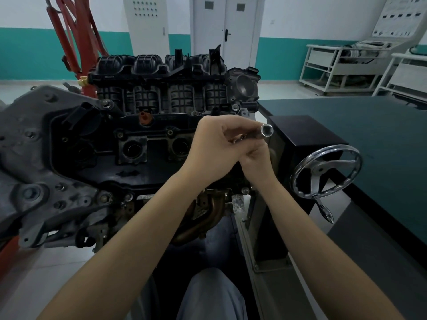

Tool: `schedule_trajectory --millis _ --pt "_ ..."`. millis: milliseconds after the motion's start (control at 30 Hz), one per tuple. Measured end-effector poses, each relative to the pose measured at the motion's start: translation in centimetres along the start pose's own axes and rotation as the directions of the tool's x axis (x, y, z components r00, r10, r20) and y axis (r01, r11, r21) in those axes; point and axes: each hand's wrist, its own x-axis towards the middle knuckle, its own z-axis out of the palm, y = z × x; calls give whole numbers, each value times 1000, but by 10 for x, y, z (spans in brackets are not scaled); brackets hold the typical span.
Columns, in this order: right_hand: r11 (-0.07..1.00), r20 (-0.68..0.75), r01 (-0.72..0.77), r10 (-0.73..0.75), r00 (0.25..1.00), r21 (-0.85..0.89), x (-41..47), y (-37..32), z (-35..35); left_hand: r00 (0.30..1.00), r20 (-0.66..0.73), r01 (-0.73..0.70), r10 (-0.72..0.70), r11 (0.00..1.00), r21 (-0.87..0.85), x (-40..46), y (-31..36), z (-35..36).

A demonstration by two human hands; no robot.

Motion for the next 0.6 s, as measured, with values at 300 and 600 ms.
schedule_trajectory --millis 300,600 --pt "1000 -6 27 -27 1000 -17 1 0 0 1000 -21 12 -9 987 159 1 5 2" --pt "999 -42 40 -40 998 -17 0 -3 1 998 -70 7 7 979 204 2 5 3"
